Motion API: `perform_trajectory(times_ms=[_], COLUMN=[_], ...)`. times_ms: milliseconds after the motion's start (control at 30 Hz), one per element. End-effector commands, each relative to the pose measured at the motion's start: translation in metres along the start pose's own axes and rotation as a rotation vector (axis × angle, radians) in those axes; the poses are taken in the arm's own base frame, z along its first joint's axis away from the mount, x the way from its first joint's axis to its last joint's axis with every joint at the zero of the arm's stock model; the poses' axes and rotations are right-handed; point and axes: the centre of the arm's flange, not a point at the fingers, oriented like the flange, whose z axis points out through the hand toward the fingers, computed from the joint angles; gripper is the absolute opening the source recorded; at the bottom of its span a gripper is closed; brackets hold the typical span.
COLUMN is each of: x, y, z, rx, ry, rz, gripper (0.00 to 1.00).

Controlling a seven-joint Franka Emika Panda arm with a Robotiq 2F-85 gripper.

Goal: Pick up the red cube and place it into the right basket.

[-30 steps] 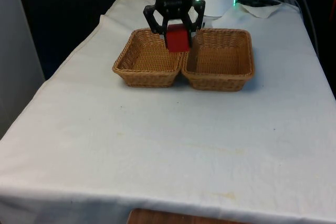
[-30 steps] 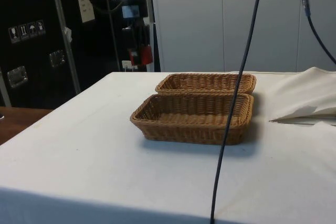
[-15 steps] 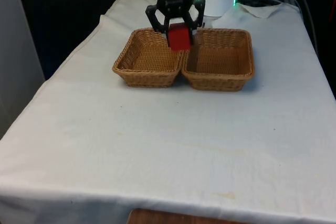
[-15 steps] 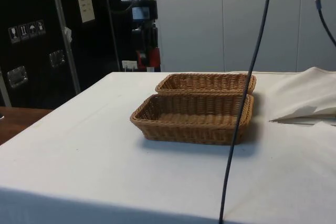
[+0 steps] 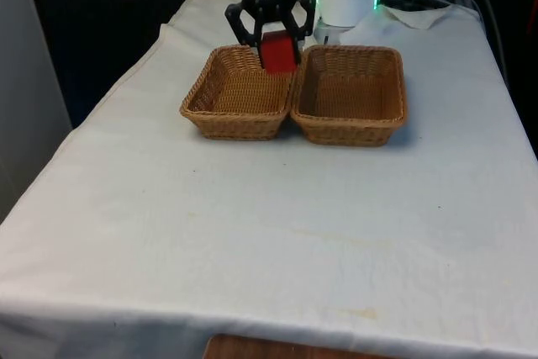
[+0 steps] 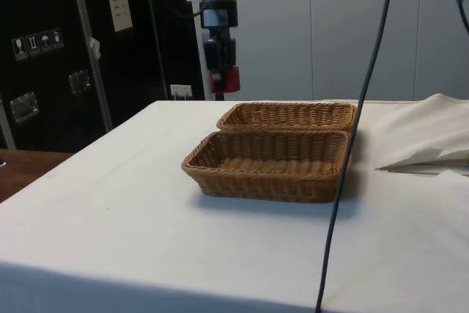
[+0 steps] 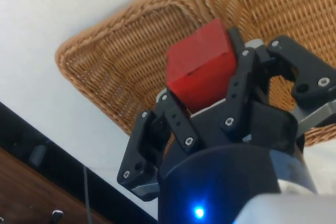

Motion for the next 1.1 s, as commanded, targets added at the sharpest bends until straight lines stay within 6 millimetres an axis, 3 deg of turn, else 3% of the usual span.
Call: perform_trajectory(times_ms=[0, 367, 567, 1067], x=[-0.007, -0.034, -0.040, -0.077], y=[0.003, 0.017, 0.024, 0.032], z=[0.000, 0.009, 0.009, 0.043], rx=[-0.010, -0.028, -0.048, -0.083], ry=[0.009, 0.016, 0.009, 0.008], rz=[-0.003, -0.021, -0.034, -0.048], gripper=[0.02, 0.02, 0.02, 0.02])
